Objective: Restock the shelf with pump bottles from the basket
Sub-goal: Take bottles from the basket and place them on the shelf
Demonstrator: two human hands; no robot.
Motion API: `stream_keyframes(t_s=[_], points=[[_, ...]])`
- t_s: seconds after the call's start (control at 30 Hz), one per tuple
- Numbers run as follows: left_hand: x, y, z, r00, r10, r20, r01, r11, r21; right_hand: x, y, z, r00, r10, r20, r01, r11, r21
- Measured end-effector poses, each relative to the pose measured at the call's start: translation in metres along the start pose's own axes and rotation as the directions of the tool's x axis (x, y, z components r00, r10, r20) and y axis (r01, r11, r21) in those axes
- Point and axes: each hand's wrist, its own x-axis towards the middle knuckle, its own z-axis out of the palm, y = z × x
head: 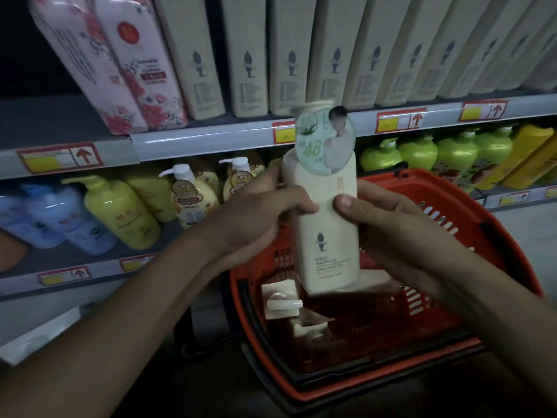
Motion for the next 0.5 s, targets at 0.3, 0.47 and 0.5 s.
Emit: stream_keyframes(t_s=[0.3, 0.47, 0.5], points=[[-0.060, 0.042, -0.002, 0.901, 0.341, -0.270, -0.146, 0.822, 0.551, -0.013, -0.029, 0.058, 0.954, -0.266, -0.137, 0.274, 0.961, 0.037], [-0.108, 0.086, -0.018, 0.796, 0.507, -0.330, -0.244, 0.769, 0.591, -0.012, -0.064, 0.113, 0.948, -0.316, -0.033, 0.316, 0.949, -0.003], [-0.116, 0.096, -0.022, 0.771, 0.533, -0.349, -0.255, 0.760, 0.598, -0.010, -0.074, 0.126, 0.947, -0.320, -0.016, 0.319, 0.947, -0.028]])
